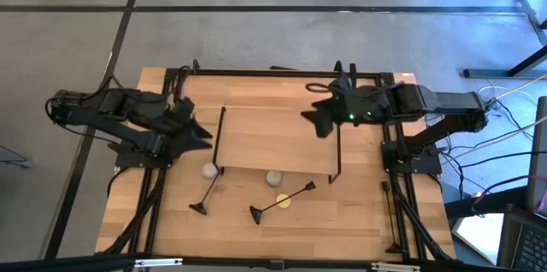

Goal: Pick & Place candle stick holders
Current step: Move the shelf from the bottom to the center of the table

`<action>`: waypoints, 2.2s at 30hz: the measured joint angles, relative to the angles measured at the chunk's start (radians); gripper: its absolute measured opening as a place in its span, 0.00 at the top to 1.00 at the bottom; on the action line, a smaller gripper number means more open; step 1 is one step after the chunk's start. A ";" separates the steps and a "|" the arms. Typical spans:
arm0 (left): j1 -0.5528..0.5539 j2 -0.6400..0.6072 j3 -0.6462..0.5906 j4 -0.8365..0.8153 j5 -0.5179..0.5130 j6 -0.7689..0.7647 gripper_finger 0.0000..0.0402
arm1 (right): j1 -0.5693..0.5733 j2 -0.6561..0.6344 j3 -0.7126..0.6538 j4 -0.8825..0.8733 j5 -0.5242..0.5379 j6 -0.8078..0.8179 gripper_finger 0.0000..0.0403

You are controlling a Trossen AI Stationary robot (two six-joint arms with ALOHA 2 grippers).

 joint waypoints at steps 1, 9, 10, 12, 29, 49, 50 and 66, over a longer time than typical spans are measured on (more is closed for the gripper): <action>-0.024 0.001 0.000 0.041 0.026 0.004 0.41 | 0.019 0.002 0.000 0.030 -0.019 -0.011 0.29; -0.173 0.045 0.000 0.216 0.067 0.001 0.41 | 0.166 0.017 0.000 0.079 -0.065 0.014 0.29; -0.185 0.054 0.000 0.204 0.063 -0.007 0.41 | 0.183 0.022 0.000 0.069 -0.067 0.037 0.29; -0.204 0.078 0.000 0.176 0.055 -0.031 0.42 | 0.218 0.030 0.000 0.037 -0.072 0.099 0.29; -0.268 0.424 0.000 -0.079 0.070 0.121 0.58 | 0.370 0.331 0.000 -0.274 -0.382 0.357 0.32; -0.218 0.571 0.000 -0.105 -0.084 0.259 1.00 | 0.349 0.426 -0.001 -0.301 -0.287 0.326 0.99; -0.208 0.574 0.000 -0.106 -0.083 0.262 1.00 | 0.342 0.426 -0.001 -0.318 -0.287 0.326 0.99; -0.094 0.602 0.002 -0.166 -0.076 0.335 1.00 | 0.260 0.437 0.000 -0.380 -0.260 0.326 0.99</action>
